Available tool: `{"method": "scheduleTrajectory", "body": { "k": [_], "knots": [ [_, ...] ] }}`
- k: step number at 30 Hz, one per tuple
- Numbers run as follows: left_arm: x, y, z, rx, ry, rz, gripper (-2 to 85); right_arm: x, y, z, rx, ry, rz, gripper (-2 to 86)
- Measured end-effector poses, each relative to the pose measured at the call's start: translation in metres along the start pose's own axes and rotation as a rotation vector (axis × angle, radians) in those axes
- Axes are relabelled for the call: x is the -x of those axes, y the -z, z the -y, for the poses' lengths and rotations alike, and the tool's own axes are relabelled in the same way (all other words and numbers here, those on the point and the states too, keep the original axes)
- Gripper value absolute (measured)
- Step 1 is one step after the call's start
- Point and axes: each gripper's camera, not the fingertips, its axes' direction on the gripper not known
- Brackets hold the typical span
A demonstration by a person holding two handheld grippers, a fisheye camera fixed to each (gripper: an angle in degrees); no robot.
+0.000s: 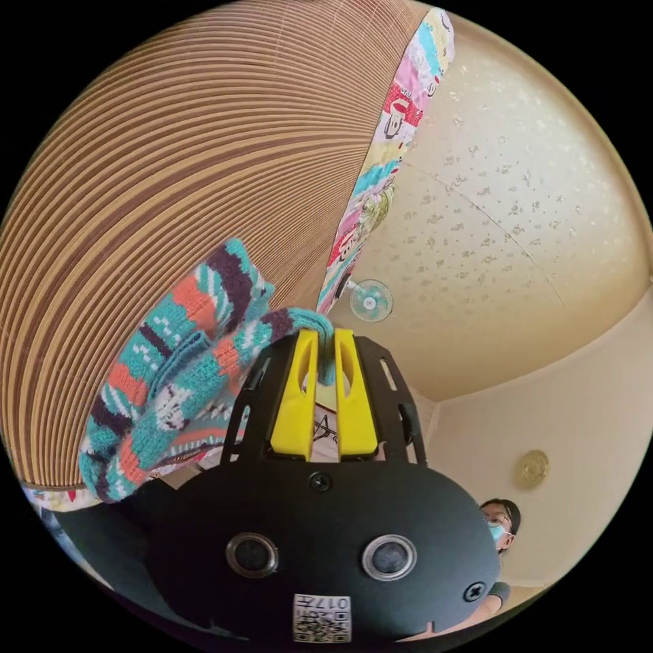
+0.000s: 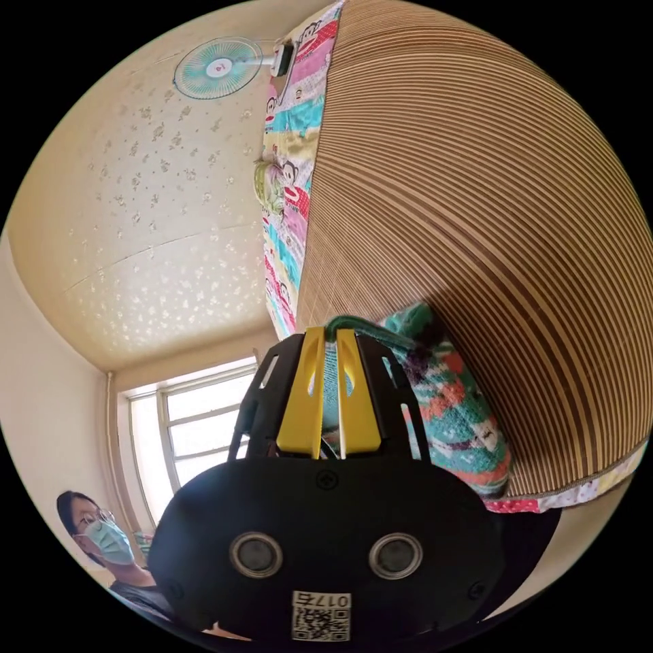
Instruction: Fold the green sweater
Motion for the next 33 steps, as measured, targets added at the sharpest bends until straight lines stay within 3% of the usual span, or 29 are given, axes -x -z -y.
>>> {"method": "scheduleTrajectory", "body": {
  "k": [4,6,9,12,14,17,20,24,27,31,33],
  "knots": [
    [0.033,-0.019,0.024,-0.091,0.043,-0.023,8.7,-0.019,-0.029,0.013,-0.022,-0.042,-0.039,1.4],
    [0.04,-0.01,0.023,-0.204,0.01,-0.053,8.9,-0.025,-0.024,0.003,-0.162,-0.054,-0.048,1.0],
    [0.047,0.009,0.016,-0.263,-0.036,0.014,10.6,-0.012,-0.028,-0.01,-0.138,0.04,-0.344,0.6],
    [0.055,0.013,-0.002,-0.13,-0.119,0.324,15.7,0.01,-0.071,-0.047,0.049,0.297,-0.76,0.5],
    [0.07,-0.002,-0.03,-0.006,-0.165,0.616,18.3,0.019,-0.103,-0.085,0.126,0.449,-0.911,0.5],
    [0.1,-0.024,-0.072,0.016,-0.191,0.79,20.0,0.032,-0.162,-0.155,0.24,0.677,-0.966,0.4],
    [0.147,-0.054,-0.088,0.044,-0.126,0.708,20.5,0.047,-0.226,-0.216,0.243,0.871,-1.012,0.4],
    [0.189,-0.094,-0.09,-0.007,-0.092,0.671,17.4,0.06,-0.309,-0.25,0.324,0.971,-0.887,0.4],
    [0.218,-0.106,-0.083,-0.134,0.011,0.581,16.4,0.056,-0.366,-0.256,0.337,1.06,-1.036,0.4],
    [0.267,-0.107,-0.087,-0.211,0.14,0.436,13.0,0.026,-0.415,-0.236,0.537,0.938,-1.077,0.4],
    [0.275,-0.111,-0.091,-0.202,0.121,0.415,10.5,0.017,-0.414,-0.22,0.507,0.801,-1.015,0.4]
  ]
}}
